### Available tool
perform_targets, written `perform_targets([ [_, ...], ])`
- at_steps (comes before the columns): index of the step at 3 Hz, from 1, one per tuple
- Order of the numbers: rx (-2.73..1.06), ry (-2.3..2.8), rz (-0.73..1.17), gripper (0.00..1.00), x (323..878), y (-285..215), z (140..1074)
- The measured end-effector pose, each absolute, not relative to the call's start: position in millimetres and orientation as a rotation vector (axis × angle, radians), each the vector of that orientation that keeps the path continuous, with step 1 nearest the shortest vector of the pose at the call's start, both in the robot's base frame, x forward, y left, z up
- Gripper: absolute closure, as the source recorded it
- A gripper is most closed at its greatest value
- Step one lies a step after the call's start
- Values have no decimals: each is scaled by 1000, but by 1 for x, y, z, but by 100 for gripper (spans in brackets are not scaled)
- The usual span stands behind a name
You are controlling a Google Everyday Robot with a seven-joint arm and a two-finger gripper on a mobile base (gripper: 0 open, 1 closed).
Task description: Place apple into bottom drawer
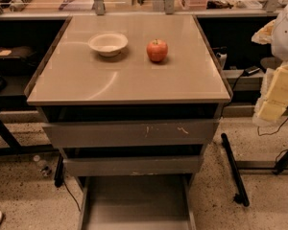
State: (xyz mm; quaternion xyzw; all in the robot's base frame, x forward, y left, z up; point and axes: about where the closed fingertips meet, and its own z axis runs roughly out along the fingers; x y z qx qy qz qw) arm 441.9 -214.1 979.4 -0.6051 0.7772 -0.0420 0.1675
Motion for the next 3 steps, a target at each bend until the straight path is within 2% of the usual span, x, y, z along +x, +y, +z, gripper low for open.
perform_targets([
  [2,-1691,1979,-28,0,508,-194,972],
  [3,-1703,1867,80,0,550,-178,958],
])
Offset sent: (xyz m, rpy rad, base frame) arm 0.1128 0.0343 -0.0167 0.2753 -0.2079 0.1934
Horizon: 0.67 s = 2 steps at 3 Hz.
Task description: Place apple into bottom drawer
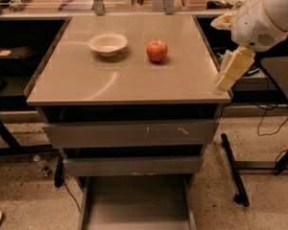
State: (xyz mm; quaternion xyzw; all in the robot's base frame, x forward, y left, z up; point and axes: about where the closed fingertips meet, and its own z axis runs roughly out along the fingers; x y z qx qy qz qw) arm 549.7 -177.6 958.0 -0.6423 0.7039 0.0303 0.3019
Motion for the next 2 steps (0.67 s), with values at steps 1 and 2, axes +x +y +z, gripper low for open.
perform_targets([
  [1,-1702,1800,208,0,601,-163,931],
  [2,-1703,1799,208,0,601,-162,931],
])
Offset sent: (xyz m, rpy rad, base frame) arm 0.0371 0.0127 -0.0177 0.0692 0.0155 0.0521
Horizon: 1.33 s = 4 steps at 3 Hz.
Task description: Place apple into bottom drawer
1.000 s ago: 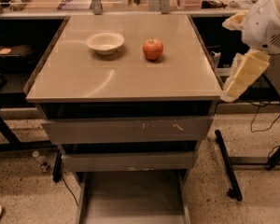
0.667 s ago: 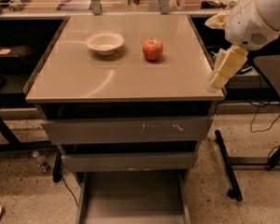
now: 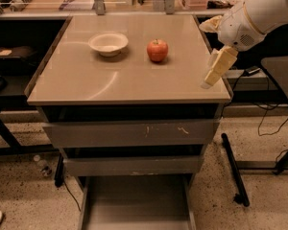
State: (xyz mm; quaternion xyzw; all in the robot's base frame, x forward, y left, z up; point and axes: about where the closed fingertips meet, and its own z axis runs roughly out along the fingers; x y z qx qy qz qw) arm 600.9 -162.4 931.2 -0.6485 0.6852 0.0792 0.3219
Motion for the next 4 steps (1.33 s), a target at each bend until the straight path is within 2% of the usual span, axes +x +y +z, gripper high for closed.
perform_targets([
  [1,-1673,1796,224,0,605,-160,928],
  [4,-1175,1851,465,0,705,-151,881],
])
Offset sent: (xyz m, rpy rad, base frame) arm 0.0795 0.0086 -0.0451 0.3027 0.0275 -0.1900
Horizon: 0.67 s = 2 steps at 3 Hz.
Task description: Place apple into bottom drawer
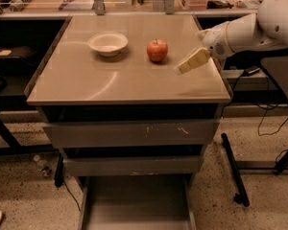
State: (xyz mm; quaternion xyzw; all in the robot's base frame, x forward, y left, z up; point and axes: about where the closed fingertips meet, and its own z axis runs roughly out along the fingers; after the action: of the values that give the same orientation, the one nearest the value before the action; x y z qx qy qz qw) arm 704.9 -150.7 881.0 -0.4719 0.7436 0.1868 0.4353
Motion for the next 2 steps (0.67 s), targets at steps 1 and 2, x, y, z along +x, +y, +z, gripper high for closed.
perform_targets([
  [1,-1072,1877,519,0,728,-145,867],
  [2,-1049,1870,542,0,749,-131,864],
])
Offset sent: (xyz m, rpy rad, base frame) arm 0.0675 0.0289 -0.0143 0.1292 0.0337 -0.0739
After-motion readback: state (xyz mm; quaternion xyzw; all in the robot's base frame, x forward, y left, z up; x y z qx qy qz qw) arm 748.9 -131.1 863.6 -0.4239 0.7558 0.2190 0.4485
